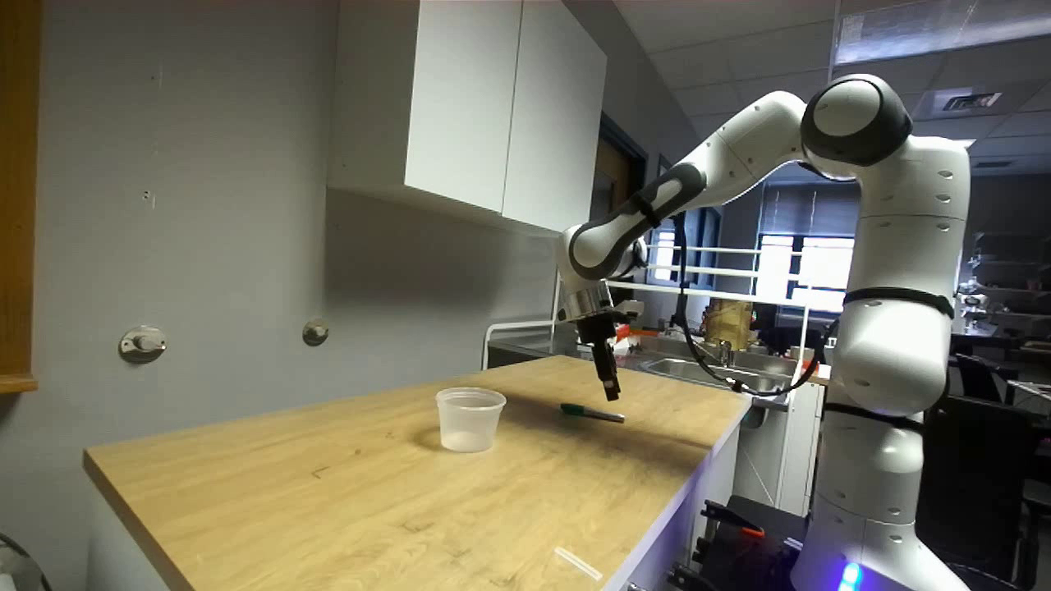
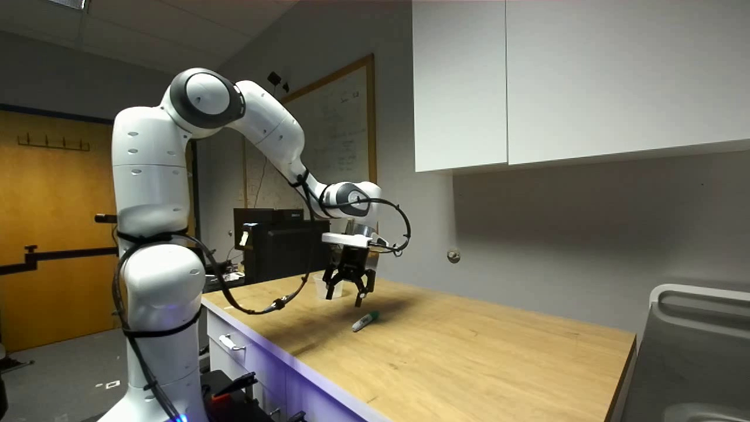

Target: Put the marker inside the clear cup

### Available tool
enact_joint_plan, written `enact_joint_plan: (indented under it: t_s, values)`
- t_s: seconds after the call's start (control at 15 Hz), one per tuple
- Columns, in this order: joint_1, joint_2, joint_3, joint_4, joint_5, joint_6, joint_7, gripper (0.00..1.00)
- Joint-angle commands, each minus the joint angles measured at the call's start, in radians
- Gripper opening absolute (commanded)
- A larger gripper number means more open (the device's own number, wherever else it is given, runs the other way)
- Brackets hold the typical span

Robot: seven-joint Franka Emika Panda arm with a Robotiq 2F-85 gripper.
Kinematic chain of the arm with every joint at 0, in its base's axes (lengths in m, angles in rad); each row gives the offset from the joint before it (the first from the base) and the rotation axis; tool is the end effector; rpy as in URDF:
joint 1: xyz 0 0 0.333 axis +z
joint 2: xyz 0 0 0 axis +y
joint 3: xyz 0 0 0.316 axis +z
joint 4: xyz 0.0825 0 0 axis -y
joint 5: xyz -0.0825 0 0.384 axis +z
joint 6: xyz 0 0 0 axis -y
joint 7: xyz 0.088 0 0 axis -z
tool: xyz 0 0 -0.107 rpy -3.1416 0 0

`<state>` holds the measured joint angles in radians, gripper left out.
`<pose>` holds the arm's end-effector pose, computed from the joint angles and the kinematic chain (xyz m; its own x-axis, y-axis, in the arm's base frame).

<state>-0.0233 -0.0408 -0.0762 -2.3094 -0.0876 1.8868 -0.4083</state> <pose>0.4559 -0.0520 0.3366 0.8664 0.3373 -0.3682 0.3280 -0.9404 -0.0896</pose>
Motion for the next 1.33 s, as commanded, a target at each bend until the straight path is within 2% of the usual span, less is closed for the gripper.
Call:
enact_joint_plan:
  t_s: [0.0,0.27,0.33,0.4,0.47,0.53,1.0,1.07,1.2,1.27]
  values:
    - [-0.016,0.057,0.001,0.041,0.035,0.003,-0.057,1.0]
    - [-0.027,0.108,0.005,0.063,0.049,0.008,-0.079,1.0]
    - [-0.029,0.119,0.005,0.067,0.052,0.013,-0.077,0.75]
    - [-0.031,0.126,0.006,0.07,0.053,0.014,-0.078,0.74]
    - [-0.033,0.134,0.007,0.074,0.053,0.015,-0.078,0.69]
    - [-0.035,0.141,0.008,0.078,0.052,0.015,-0.077,0.59]
    - [-0.046,0.158,0.01,0.101,0.041,0.003,-0.069,0.07]
    - [-0.045,0.154,0.01,0.103,0.038,-0.003,-0.062,0.4]
    - [-0.041,0.126,0.014,0.103,0.028,-0.024,-0.048,0.42]
    - [-0.038,0.106,0.016,0.101,0.024,-0.03,-0.049,0.47]
